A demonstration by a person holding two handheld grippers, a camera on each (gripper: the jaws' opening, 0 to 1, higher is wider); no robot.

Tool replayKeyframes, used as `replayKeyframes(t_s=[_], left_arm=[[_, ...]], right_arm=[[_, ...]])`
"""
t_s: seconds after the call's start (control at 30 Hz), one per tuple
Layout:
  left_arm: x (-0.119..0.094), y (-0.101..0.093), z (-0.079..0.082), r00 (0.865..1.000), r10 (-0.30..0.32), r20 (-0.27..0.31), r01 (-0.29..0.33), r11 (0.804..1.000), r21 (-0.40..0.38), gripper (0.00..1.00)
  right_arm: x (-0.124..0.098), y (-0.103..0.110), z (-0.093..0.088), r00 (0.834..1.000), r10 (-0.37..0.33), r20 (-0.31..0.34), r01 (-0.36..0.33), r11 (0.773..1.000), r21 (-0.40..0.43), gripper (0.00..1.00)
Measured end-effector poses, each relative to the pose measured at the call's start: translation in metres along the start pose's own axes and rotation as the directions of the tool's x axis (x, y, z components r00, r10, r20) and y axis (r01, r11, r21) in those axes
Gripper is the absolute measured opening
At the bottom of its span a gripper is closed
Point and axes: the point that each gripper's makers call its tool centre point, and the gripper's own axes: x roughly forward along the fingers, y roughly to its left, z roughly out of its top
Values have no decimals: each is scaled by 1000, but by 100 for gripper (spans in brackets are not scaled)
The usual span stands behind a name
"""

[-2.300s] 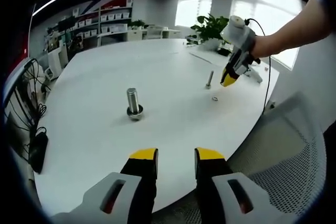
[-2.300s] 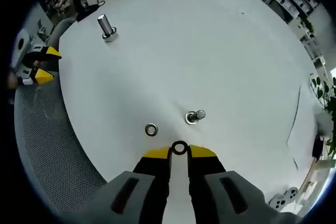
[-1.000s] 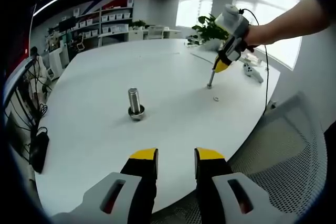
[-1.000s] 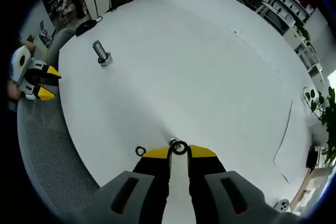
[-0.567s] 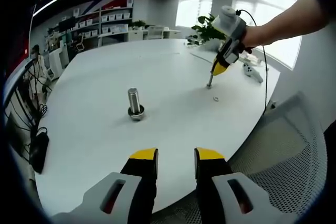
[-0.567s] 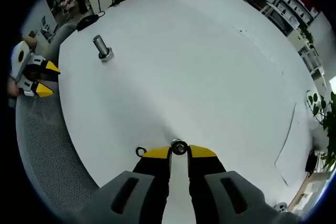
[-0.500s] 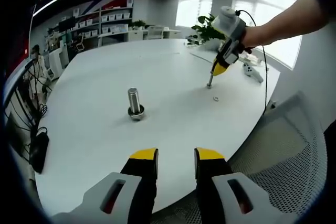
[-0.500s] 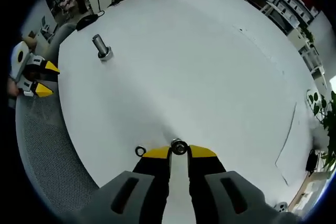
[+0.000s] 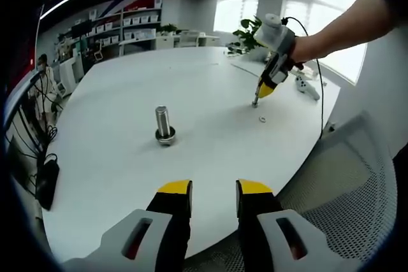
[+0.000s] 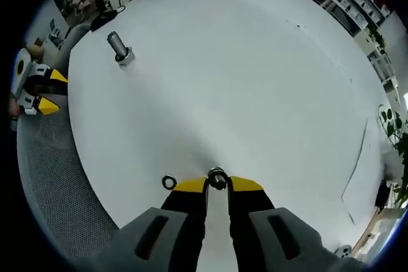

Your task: Place the washer onto the threaded stud by aligning its center hole with the stud, sliding it down to the base, and recovering from edge contact or off-axis alignment until the washer reaches the visible bottom stop.

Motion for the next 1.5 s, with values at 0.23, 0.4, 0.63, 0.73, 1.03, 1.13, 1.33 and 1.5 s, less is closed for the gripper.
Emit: replayKeyframes(t_s=[0.23, 0.4, 0.63, 0.73, 1.03, 1.13, 1.33, 1.5], left_arm=[[0, -1, 0, 1000, -3, -2, 3, 1000, 1, 25], [0, -1, -1, 1000, -3, -5, 3, 1000, 0, 25], [1, -1, -2, 1000, -5, -9, 5, 1000, 2, 25], [1, -1, -2, 1000, -5, -7, 5, 1000, 0, 25], [1, 0, -2, 1000, -1, -8, 1, 1000, 1, 25], [1, 0, -2, 1000, 0, -7, 0, 1000, 0, 25], [1, 1, -1, 1000, 5, -6, -5, 1000, -2, 25], [1, 1, -1, 1000, 4, -5, -4, 1000, 0, 25]], right_arm=[[10, -1, -6, 1000, 6, -29, -6, 1000, 3, 15], [16, 0, -7, 999, 3, -47, -4, 1000, -20, 15], [18, 0, -7, 998, 3, -55, -4, 1000, -18, 15], [19, 3, -7, 998, 10, -55, -10, 1000, -8, 16], [19, 3, -10, 998, 8, -66, -10, 1000, -19, 20], [20, 3, -11, 998, 10, -69, -11, 1000, -13, 21], [19, 2, -11, 998, 6, -67, -6, 1000, -6, 22], [18, 3, -11, 998, 10, -63, -10, 1000, -5, 23]])
